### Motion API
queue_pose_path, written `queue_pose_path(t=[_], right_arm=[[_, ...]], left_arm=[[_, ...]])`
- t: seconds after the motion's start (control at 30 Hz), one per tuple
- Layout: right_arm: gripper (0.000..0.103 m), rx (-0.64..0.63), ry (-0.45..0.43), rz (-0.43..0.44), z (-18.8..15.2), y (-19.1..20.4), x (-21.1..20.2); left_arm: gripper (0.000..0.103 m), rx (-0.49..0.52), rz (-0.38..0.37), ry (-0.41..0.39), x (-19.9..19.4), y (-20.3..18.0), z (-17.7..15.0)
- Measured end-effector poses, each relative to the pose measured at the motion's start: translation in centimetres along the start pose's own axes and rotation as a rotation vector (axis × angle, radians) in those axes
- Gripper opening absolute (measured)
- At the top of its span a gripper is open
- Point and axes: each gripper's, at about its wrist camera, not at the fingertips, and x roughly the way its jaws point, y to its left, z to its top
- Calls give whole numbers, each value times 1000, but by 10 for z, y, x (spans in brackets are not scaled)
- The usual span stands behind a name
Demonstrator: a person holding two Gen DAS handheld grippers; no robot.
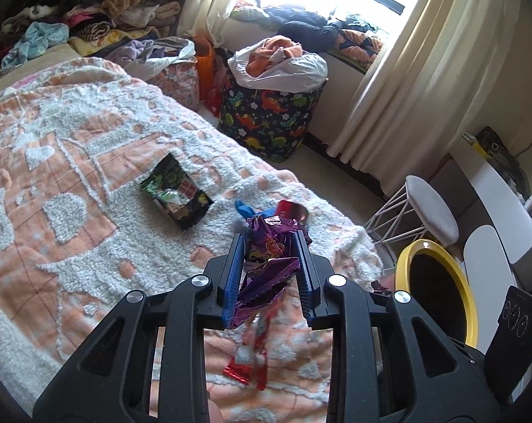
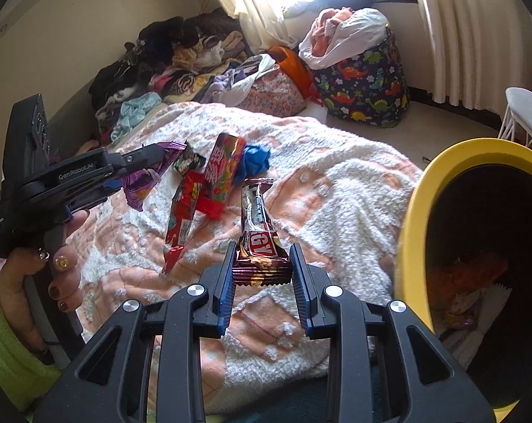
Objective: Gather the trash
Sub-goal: 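Carry the purple wrapper and chocolate bar over the yellow bin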
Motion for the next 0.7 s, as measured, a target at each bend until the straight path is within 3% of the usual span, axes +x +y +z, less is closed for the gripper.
queue_pose_path(t=[0.7], right_arm=[[28, 68, -123, -53, 4, -37, -54]], left_arm=[[21, 99, -80, -14, -6, -61, 0]])
